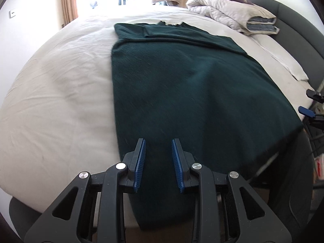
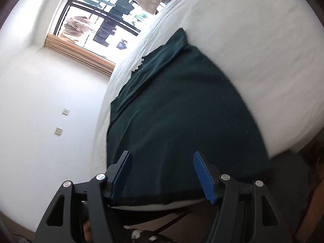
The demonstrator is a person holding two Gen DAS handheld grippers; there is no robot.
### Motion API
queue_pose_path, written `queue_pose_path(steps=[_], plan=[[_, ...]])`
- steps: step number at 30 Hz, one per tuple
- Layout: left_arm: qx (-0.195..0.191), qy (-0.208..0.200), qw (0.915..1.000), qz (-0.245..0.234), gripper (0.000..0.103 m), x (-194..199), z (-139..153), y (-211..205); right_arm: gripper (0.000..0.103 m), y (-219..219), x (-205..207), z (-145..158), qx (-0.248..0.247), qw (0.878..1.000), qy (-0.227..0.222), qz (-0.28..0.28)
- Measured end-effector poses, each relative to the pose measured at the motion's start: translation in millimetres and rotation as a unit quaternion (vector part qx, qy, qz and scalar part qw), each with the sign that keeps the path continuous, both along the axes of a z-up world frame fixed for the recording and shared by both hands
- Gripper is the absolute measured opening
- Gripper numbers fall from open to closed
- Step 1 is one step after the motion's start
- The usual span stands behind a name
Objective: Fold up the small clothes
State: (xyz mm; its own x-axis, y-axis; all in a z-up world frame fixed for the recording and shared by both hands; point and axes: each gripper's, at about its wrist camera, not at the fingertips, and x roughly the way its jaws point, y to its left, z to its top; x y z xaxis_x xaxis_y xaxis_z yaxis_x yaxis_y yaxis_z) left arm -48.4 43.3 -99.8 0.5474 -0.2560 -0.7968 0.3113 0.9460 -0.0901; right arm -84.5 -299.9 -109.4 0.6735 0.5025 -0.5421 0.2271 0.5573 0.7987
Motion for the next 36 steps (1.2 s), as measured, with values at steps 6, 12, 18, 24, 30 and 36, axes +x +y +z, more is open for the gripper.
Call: queue_pose_path(steps=[6, 12, 18, 24, 30, 36], plan=[[0.019, -0.034, 0.9992, -0.012, 0.027, -30, -3, -1, 0.063, 32, 13, -14, 0.049, 0.998, -0.004, 0.035], [0.044, -0.037, 0.9983, -0.015, 0.028, -33, -4, -4, 0.061, 57, 41, -43, 0.059, 0.997, 0.024, 0.053], [0.041, -0.035, 0.9984, -0.018, 0.029, -39, -11, 5, 0.008, 18, 13, -51, 0.021, 0.998, 0.051, -0.012], [0.042, -0.044, 0.9981, -0.008, 0.029, -42, -6, 9, 0.008, -26, -27, -3, -0.16, 0.978, 0.092, -0.101], [0.041, -0.073, 0.9965, 0.002, 0.029, -41, 9, 17, 0.05, -29, -41, 24, -0.181, 0.975, 0.068, -0.109], [0.042, -0.089, 0.9948, -0.024, 0.029, -53, 15, 14, 0.054, -23, -14, 20, -0.242, 0.962, 0.099, -0.074]])
